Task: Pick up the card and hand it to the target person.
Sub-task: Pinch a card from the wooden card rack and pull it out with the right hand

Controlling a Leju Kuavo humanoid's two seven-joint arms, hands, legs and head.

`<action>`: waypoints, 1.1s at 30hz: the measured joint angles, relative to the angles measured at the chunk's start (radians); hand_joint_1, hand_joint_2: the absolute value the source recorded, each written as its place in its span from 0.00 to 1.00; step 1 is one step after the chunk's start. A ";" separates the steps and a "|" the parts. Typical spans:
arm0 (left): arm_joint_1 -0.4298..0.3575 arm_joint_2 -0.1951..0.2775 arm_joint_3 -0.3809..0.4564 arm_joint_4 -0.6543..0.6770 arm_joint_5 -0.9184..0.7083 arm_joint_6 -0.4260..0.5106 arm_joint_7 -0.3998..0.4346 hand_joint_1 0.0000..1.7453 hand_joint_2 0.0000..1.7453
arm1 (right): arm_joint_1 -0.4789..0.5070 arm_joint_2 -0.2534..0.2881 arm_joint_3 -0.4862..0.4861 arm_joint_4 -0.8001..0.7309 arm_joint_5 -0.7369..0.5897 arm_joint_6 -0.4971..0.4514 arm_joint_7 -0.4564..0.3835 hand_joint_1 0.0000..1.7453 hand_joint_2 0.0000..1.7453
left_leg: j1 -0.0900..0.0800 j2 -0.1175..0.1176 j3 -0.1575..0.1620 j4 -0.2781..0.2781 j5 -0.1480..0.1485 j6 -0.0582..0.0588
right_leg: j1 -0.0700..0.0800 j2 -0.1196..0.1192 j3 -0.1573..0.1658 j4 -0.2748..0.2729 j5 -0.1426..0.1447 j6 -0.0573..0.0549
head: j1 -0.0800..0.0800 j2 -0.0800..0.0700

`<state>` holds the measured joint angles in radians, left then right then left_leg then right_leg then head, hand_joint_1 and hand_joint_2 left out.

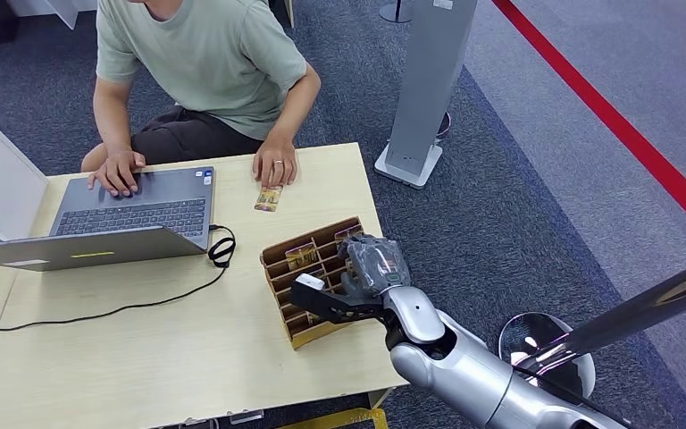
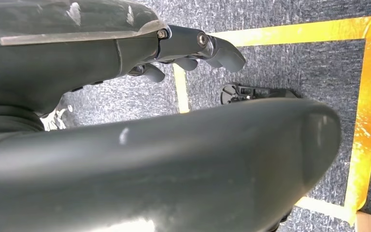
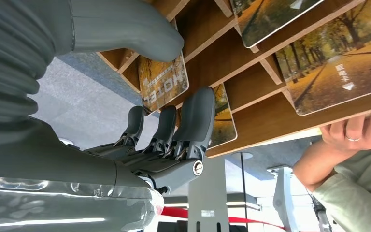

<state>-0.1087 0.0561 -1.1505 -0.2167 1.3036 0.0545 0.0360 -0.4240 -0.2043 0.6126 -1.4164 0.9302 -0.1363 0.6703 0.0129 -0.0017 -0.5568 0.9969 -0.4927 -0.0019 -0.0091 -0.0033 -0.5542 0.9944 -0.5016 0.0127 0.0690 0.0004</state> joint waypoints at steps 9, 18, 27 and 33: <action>0.000 0.000 0.000 0.000 -0.014 -0.006 -0.002 0.00 0.00 | 0.012 -0.017 -0.011 -0.004 -0.002 -0.008 0.011 0.52 1.00 | 0.000 0.000 0.000 0.000 0.000 0.000 | 0.000 0.000 0.000 0.000 0.000 0.000 | 0.000 0.000; 0.000 0.000 0.000 0.000 -0.021 -0.011 -0.002 0.00 0.00 | 0.027 -0.025 -0.018 -0.012 0.001 -0.007 0.015 0.64 1.00 | 0.000 0.000 0.000 0.000 0.000 0.000 | 0.000 0.000 0.000 0.000 0.000 0.000 | 0.000 0.000; 0.000 0.000 0.000 0.000 -0.031 -0.013 -0.014 0.00 0.00 | 0.039 -0.030 -0.034 -0.021 0.002 -0.007 0.015 0.87 1.00 | 0.000 0.000 0.001 0.000 0.000 0.000 | 0.000 0.000 0.000 0.000 0.000 0.000 | 0.000 0.000; 0.000 0.001 0.000 0.000 -0.042 -0.016 -0.015 0.00 0.00 | 0.045 -0.036 -0.043 -0.030 0.002 -0.007 0.015 0.88 1.00 | 0.000 0.000 0.001 0.000 0.000 0.000 | 0.000 0.000 0.000 0.000 0.000 0.000 | 0.000 0.000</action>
<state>-0.1086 0.0568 -1.1505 -0.2167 1.2620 0.0384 0.0211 -0.3789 -0.2399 0.5695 -1.4468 0.9319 -0.1437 0.6857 0.0129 -0.0016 -0.5562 0.9969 -0.4927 -0.0019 -0.0091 -0.0033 -0.5539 0.9944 -0.5016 0.0127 0.0690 0.0004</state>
